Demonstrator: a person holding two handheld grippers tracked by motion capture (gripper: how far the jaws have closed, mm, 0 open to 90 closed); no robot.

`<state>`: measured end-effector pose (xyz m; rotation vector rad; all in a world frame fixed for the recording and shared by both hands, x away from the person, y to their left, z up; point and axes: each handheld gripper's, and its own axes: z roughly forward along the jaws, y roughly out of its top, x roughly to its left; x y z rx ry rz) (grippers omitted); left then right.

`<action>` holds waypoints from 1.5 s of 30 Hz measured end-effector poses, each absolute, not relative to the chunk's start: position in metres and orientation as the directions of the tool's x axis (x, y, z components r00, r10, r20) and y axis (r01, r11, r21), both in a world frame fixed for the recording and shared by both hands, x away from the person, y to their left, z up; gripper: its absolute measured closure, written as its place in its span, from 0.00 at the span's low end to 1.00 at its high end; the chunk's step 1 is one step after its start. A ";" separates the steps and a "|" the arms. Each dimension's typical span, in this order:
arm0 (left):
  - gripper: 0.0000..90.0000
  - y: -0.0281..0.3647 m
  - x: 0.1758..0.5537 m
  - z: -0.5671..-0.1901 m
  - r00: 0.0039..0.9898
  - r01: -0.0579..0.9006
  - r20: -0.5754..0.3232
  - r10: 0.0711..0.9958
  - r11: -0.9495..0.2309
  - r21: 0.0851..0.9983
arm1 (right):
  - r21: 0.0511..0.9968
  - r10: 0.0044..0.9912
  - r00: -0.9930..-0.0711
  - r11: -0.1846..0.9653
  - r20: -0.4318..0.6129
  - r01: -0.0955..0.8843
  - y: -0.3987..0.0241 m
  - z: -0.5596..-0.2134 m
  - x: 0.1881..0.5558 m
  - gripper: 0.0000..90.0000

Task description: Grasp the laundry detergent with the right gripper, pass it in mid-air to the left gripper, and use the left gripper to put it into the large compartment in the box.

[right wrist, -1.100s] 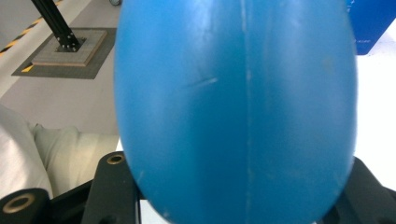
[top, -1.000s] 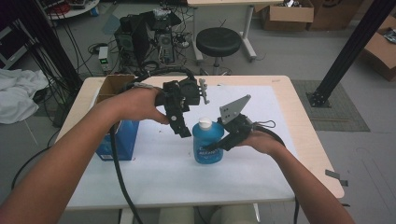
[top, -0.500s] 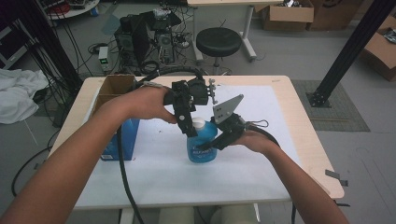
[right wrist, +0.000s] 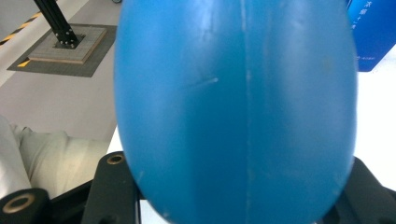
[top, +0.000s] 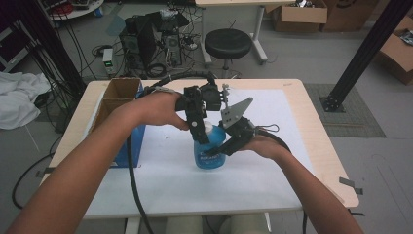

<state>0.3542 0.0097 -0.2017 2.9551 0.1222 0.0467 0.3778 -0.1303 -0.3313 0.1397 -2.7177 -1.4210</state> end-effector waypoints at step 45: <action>0.28 0.006 0.355 -0.231 0.998 0.050 0.025 0.055 -0.985 0.167 | 0.819 -0.114 -0.993 0.572 0.041 -0.031 -0.126 -0.324 0.376 0.50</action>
